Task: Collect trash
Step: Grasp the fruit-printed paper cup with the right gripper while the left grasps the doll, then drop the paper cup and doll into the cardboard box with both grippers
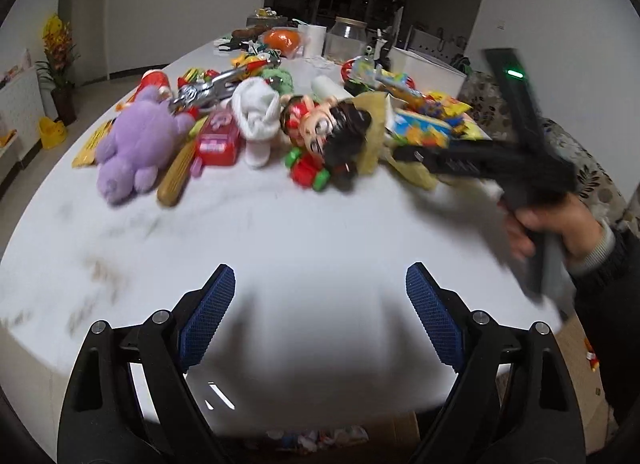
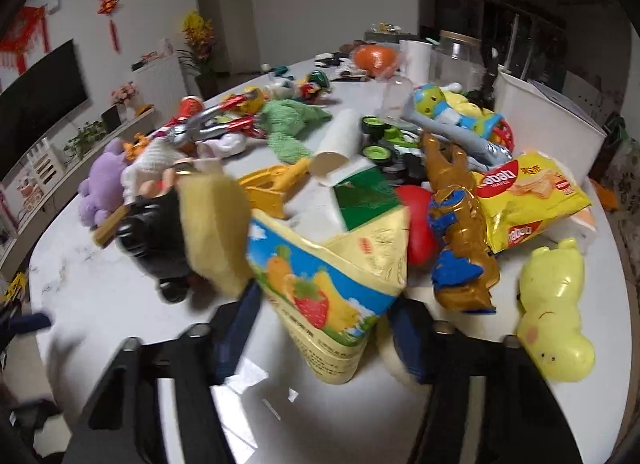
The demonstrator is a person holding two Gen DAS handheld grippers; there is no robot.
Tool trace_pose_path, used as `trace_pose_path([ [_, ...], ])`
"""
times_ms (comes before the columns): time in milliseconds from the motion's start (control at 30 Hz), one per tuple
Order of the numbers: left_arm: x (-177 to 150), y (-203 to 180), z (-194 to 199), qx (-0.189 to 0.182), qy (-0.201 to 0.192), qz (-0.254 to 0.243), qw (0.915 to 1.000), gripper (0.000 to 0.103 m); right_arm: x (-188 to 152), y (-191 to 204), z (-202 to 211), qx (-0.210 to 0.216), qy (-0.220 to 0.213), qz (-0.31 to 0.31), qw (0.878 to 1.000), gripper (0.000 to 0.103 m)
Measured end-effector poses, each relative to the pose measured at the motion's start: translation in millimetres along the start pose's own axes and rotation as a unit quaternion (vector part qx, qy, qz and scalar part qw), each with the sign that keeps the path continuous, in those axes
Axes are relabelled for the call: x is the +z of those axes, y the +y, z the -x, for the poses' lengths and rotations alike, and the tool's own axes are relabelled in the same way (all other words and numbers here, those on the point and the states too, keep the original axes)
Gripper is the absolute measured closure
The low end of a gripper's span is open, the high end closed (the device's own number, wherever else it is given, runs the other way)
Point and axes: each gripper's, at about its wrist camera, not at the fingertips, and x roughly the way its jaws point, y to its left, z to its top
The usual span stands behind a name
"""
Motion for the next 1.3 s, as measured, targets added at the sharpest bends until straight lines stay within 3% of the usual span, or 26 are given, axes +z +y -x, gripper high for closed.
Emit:
trace_pose_path([
  [167, 35, -3, -31, -0.004, 0.001, 0.023, 0.9997, 0.018, -29, 2, 62, 0.01, -0.056, -0.022, 0.998, 0.052],
  [267, 53, -9, -49, 0.004, -0.004, 0.027, 0.9996, 0.018, -49, -9, 88, 0.039, -0.064, -0.062, 0.995, 0.051],
  [467, 80, -13, -84, 0.046, 0.0, 0.043, 0.998, 0.018, -93, -27, 114, 0.039, -0.056, -0.102, 0.992, 0.051],
  [567, 94, -5, -110, 0.034, 0.023, 0.075, 0.9964, 0.017, -105, -31, 115, 0.039, -0.055, -0.114, 0.991, 0.05],
  [600, 98, 3, -120, 0.03, 0.03, 0.095, 0.9945, 0.019, -107, -33, 114, 0.042, -0.055, -0.12, 0.99, 0.05],
  [633, 100, 10, -123, 0.023, 0.028, 0.112, 0.9931, 0.031, -107, -37, 112, 0.045, -0.055, -0.123, 0.99, 0.05],
  [700, 106, 19, -124, 0.003, 0.027, 0.125, 0.9918, 0.038, -111, -39, 113, 0.05, -0.057, -0.133, 0.988, 0.05],
  [833, 102, 5, -94, 0.011, -0.006, 0.055, 0.9984, 0.048, -114, -42, 113, 0.059, -0.056, -0.143, 0.986, 0.05],
  [900, 94, 0, -71, -0.013, -0.024, 0.034, 0.9991, 0.048, -116, -39, 114, 0.057, -0.058, -0.142, 0.987, 0.05],
  [1033, 77, -9, -20, -0.039, -0.061, -0.01, 0.9973, 0.048, -115, -27, 117, 0.057, -0.062, -0.127, 0.988, 0.05],
  [1300, 32, -28, 62, -0.077, -0.081, -0.054, 0.9923, 0.048, -117, 9, 139, 0.088, -0.065, -0.104, 0.988, 0.05],
])
